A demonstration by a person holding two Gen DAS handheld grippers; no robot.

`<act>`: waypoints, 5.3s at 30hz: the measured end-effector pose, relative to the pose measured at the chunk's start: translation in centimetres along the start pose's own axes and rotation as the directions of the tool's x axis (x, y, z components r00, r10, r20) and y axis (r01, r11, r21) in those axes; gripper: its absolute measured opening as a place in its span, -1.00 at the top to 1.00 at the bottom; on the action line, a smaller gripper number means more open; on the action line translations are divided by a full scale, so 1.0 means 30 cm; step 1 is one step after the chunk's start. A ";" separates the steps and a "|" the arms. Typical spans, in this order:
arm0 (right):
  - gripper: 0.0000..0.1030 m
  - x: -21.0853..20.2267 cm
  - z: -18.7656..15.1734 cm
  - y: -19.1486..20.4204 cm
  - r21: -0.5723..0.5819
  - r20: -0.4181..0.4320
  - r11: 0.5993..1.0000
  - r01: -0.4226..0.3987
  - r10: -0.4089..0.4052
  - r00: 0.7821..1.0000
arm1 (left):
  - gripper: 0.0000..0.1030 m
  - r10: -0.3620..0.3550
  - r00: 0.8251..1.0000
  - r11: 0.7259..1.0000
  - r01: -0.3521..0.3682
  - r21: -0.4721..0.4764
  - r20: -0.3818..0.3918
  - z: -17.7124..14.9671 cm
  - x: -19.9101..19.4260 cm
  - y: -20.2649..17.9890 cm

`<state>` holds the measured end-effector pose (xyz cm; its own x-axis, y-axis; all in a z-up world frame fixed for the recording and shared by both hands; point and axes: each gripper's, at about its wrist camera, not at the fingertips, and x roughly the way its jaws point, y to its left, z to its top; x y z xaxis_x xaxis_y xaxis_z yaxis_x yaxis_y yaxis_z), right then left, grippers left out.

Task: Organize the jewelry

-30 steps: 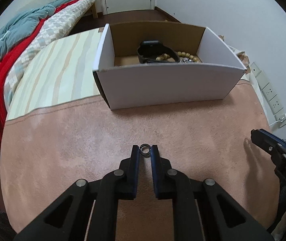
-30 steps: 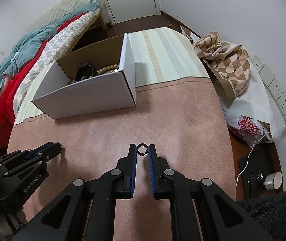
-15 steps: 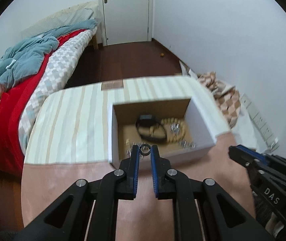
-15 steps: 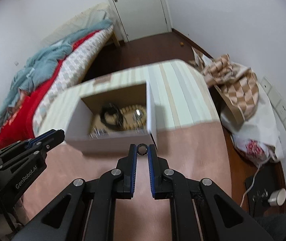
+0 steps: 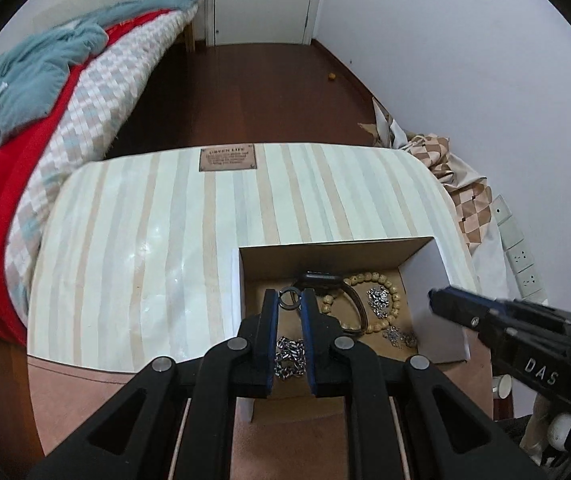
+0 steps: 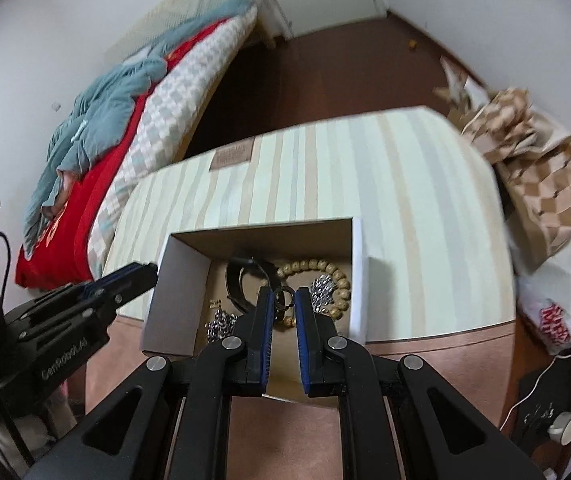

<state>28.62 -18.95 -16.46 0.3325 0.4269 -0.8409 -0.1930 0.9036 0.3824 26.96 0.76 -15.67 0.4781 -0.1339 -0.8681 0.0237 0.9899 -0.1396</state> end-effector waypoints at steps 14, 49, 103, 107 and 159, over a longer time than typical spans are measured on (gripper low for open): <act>0.56 0.046 -0.007 -0.038 0.112 -0.081 0.990 -0.090 0.099 0.992 | -0.37 0.083 0.996 0.993 -0.082 -0.088 0.009 0.039 -0.039 0.053; -1.00 -0.695 -0.287 0.284 -0.040 0.179 0.922 0.386 -0.374 0.910 | -0.98 0.203 0.963 0.979 -0.196 -0.056 0.176 -0.227 -0.703 -0.066; -1.00 -0.901 -0.200 0.348 -0.034 0.215 0.904 0.427 -0.411 0.886 | -0.99 0.233 0.967 0.970 -0.224 -0.094 0.098 -0.151 -0.790 -0.135; -1.00 -0.884 -0.186 0.343 -0.036 0.203 0.905 0.423 -0.408 0.890 | -0.98 0.230 0.969 0.971 -0.222 -0.089 0.088 -0.145 -0.777 -0.137; -1.00 -0.934 -0.197 0.371 -0.057 0.218 0.908 0.414 -0.394 0.893 | -1.00 0.236 0.963 0.971 -0.228 -0.073 0.129 -0.151 -0.851 -0.172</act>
<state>11.70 -21.07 9.09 0.5743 0.0332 -0.8180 -0.0902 0.9957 -0.0229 10.64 -1.13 5.05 0.5794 0.1106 -0.8075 -0.1503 0.9883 0.0276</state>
